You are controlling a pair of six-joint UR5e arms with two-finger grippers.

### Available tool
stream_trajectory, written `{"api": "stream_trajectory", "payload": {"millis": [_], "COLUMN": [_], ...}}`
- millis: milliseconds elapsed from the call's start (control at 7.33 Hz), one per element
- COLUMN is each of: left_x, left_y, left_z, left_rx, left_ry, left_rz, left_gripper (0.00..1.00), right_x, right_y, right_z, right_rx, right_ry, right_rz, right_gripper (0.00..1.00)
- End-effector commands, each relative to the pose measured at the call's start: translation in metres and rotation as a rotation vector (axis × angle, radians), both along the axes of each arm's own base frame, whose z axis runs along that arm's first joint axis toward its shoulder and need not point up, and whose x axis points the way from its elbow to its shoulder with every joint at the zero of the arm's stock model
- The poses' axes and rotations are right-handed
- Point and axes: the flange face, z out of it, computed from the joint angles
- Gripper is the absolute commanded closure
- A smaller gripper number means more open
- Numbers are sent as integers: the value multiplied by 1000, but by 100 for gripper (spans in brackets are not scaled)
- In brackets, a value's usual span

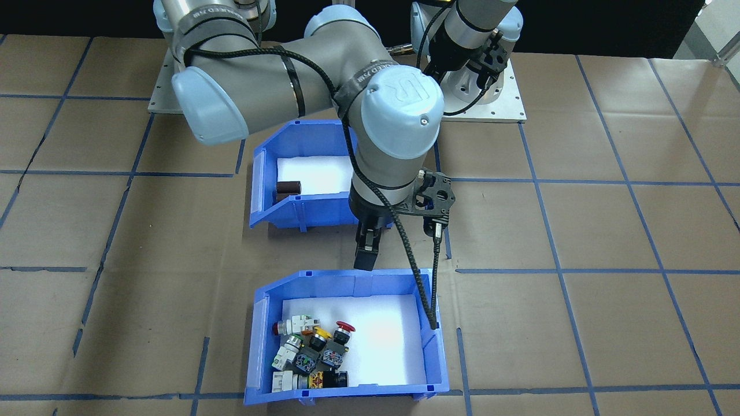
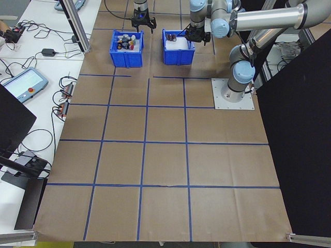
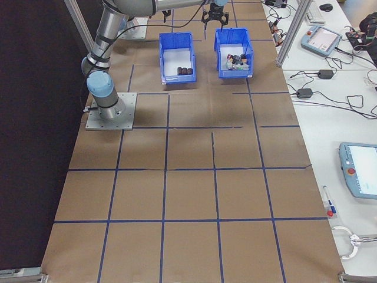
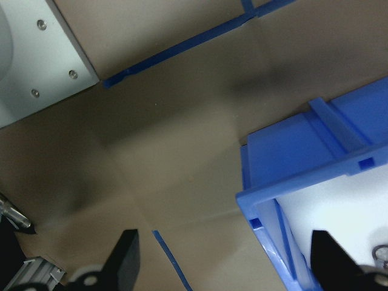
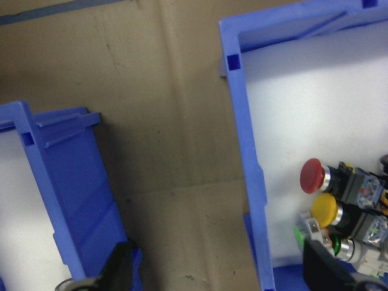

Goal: Place battery box in front

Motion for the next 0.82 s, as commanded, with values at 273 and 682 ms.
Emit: {"api": "stream_trajectory", "payload": {"millis": [273,682], "left_x": [-52,-76], "left_y": [19,1], "left_z": [-44,-52], "left_rx": [21,-74], "left_ry": [-42,-7], "left_rz": [170,236], "left_gripper": [0,0], "right_x": [-7,-16], "right_y": [-29,-27], "right_z": [-51,-77], "right_rx": [-46,-21], "right_ry": [10,19], "right_rz": [15,29], "right_gripper": [0,0]}}
